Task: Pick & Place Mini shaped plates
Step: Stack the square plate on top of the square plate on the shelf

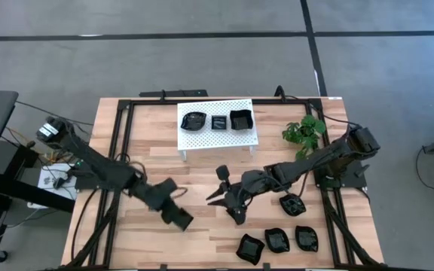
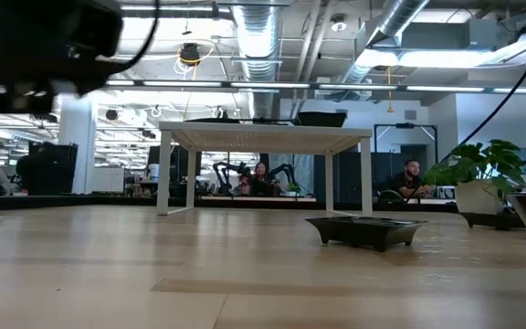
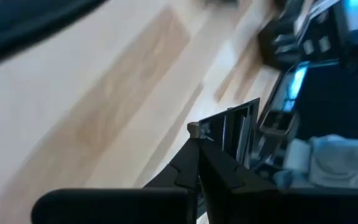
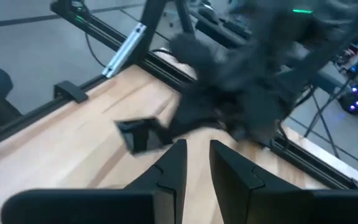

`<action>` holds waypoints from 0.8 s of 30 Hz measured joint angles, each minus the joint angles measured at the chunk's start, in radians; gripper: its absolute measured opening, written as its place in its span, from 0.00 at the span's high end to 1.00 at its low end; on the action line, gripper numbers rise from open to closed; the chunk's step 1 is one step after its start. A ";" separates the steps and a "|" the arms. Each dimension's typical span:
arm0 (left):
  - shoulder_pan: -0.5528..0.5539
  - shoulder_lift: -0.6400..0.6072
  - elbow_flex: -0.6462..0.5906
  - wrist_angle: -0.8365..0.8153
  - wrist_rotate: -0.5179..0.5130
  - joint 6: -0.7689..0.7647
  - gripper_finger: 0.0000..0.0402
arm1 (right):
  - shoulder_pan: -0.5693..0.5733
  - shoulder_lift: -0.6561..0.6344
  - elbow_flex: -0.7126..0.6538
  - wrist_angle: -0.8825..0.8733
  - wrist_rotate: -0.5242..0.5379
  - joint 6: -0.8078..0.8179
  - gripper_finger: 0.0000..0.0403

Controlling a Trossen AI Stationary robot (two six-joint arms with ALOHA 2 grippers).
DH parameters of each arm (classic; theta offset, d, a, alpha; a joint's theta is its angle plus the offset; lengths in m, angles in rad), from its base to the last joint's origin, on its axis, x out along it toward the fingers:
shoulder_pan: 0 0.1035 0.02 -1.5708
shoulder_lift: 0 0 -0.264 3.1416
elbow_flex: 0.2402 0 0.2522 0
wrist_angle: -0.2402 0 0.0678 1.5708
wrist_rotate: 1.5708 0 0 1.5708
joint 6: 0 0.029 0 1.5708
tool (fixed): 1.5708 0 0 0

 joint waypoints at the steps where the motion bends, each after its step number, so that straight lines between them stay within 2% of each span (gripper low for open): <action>1: 0.025 -0.015 0.000 0.000 0.011 0.026 0.98 | 0.005 0.004 0.000 -0.006 0.000 0.000 0.84; 7: 0.146 -0.068 0.001 -0.001 0.089 0.135 0.98 | 0.014 0.086 0.011 0.040 -0.001 0.023 0.84; 12: 0.188 -0.071 0.000 -0.011 0.170 0.185 0.98 | 0.013 0.173 0.110 -0.018 0.003 0.025 0.84; 19: 0.202 -0.068 -0.001 -0.012 0.268 0.188 0.98 | 0.031 0.249 0.293 -0.306 0.002 -0.037 0.84; 24: 0.202 -0.068 -0.001 -0.012 0.269 0.237 0.98 | 0.034 0.288 0.387 -0.353 0.003 -0.058 0.85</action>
